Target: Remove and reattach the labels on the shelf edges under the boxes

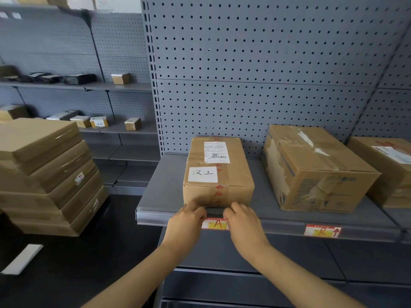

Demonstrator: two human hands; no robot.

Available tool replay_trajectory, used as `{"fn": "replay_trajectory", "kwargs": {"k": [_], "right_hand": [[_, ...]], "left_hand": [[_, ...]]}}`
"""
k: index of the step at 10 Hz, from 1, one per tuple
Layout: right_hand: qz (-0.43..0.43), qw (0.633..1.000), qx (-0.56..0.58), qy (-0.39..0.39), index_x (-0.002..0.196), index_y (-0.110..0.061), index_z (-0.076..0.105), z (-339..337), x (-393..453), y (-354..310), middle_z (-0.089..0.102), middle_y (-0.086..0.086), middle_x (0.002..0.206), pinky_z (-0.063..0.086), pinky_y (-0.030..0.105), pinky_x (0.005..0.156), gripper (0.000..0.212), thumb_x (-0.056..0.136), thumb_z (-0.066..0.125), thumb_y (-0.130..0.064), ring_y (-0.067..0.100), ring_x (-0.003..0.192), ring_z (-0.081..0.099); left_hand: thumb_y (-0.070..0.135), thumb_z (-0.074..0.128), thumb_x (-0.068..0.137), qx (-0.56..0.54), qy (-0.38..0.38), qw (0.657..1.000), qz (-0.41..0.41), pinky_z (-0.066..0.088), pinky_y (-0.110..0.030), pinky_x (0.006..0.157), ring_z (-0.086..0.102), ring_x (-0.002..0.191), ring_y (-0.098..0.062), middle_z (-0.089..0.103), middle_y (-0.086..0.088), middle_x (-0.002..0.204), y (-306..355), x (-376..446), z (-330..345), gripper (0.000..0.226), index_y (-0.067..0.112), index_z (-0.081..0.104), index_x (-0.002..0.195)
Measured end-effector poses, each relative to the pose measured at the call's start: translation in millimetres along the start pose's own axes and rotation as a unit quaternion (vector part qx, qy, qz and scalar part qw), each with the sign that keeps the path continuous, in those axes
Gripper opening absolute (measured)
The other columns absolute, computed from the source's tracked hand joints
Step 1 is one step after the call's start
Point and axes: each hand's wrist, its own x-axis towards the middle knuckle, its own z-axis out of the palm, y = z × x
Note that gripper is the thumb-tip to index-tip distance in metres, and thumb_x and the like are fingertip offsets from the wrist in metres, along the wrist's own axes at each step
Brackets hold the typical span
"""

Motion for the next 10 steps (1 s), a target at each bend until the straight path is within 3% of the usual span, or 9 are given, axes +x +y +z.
{"fn": "replay_trajectory", "kwargs": {"k": [2,4,6,8,9,10], "right_hand": [[-0.012,1.000,-0.010,0.006,0.115,-0.016,0.055,-0.7,-3.5,1.5,0.054,0.003,0.116,0.041,0.032,0.091,0.031,0.086,0.057,-0.004,0.022,0.105,0.051],[-0.019,1.000,-0.007,0.018,0.113,-0.015,0.054,3.4,-9.3,1.3,0.053,0.004,0.114,0.040,0.033,0.088,0.039,0.079,0.057,0.004,0.023,0.103,0.050],[-0.015,0.999,-0.001,0.031,0.119,-0.016,0.058,7.3,-16.3,3.0,0.051,0.002,0.118,0.041,0.032,0.091,0.040,0.082,0.061,-0.001,0.022,0.106,0.048],[-0.002,0.999,0.023,0.022,0.127,-0.020,0.053,13.2,-26.4,6.1,0.049,0.000,0.125,0.039,0.032,0.095,0.046,0.084,0.055,-0.003,0.021,0.110,0.046],[0.010,0.996,0.068,0.063,0.124,-0.024,0.057,5.4,-30.5,16.2,0.053,-0.004,0.122,0.037,0.027,0.095,0.042,0.086,0.054,-0.005,0.017,0.109,0.048],[0.082,0.976,0.172,0.108,0.113,-0.022,0.066,-16.2,-40.9,34.1,0.058,-0.006,0.111,0.042,0.023,0.091,0.031,0.088,0.054,-0.007,0.013,0.103,0.053]], "left_hand": [[0.021,0.048,0.098,0.065,-0.021,0.997,0.020,0.049,-0.024,0.081,0.060,0.097,-0.016,0.054,0.001,0.124,4.1,-3.2,-1.7,0.019,0.022,0.056,0.115],[0.014,0.050,0.093,0.065,-0.029,0.997,0.014,0.046,-0.027,0.080,0.058,0.099,-0.019,0.051,0.001,0.125,4.7,-7.1,-3.4,0.023,0.022,0.052,0.115],[0.011,0.049,0.092,0.054,-0.035,0.998,0.015,0.046,-0.027,0.081,0.057,0.100,-0.018,0.052,0.001,0.124,4.9,-9.0,-7.2,0.026,0.021,0.051,0.116],[0.011,0.053,0.090,0.083,-0.055,0.995,0.027,0.042,-0.031,0.099,0.052,0.113,-0.019,0.043,0.000,0.135,8.1,-14.3,-6.3,0.039,0.022,0.045,0.126],[0.011,0.054,0.089,0.095,-0.045,0.994,0.041,0.042,-0.033,0.102,0.053,0.114,-0.018,0.043,0.001,0.136,10.7,-13.9,-4.7,0.040,0.024,0.048,0.126],[0.013,0.052,0.091,0.077,-0.061,0.995,0.032,0.044,-0.031,0.099,0.056,0.112,-0.016,0.051,0.004,0.132,19.5,-11.7,-11.5,0.036,0.027,0.054,0.123]]}}
